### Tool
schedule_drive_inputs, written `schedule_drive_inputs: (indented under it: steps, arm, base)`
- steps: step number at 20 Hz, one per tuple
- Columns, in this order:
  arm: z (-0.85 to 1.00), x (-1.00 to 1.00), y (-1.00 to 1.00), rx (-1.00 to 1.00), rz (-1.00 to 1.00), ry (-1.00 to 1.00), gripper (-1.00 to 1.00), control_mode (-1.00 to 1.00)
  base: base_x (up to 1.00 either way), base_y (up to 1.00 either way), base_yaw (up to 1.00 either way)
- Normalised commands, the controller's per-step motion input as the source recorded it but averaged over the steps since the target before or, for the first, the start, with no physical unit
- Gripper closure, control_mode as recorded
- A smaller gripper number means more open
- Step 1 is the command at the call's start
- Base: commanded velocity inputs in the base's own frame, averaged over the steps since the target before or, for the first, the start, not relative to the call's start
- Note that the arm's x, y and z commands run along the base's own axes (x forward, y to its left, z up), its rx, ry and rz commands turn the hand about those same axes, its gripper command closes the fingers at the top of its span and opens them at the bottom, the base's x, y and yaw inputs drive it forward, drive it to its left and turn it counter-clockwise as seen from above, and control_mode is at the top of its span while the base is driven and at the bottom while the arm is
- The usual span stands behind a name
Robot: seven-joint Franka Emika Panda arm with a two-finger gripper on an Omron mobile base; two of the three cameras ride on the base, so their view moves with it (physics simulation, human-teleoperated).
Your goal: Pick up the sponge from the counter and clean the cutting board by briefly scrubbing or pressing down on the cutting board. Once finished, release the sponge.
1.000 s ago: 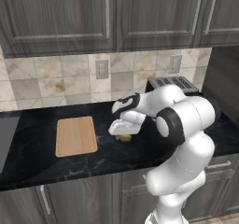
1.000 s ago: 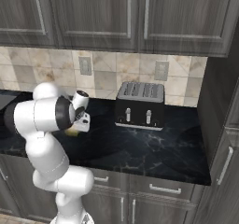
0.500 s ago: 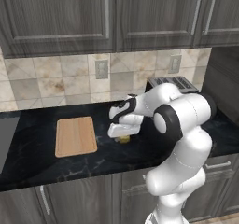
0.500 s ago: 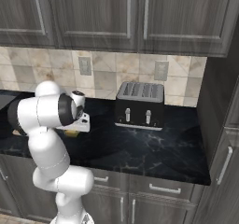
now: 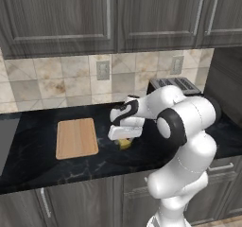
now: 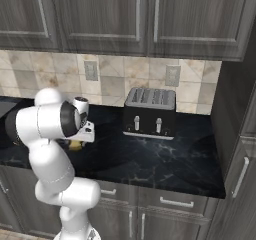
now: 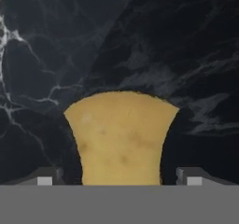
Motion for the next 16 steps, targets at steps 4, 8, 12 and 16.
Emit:
schedule_drive_inputs:
  steps: [4,8,12,16]
  arm:
    - [0.34,-0.25,0.0,-0.02,-0.08,-0.05,-1.0,-1.0]
    - [0.69,-0.35,-0.01,-0.08,-0.09,-0.19,-1.0,-1.0]
    - [0.84,-0.3,-0.07,-0.11,-0.11,-0.19,-1.0,-1.0]
    - [0.84,-0.45,-0.05,-0.09,-0.09,-0.24,-1.0,-1.0]
  base:
    - [0.0,0.0,0.0]
    - [0.0,0.0,0.0]
    - [0.0,0.0,0.0]
    - [0.0,0.0,0.0]
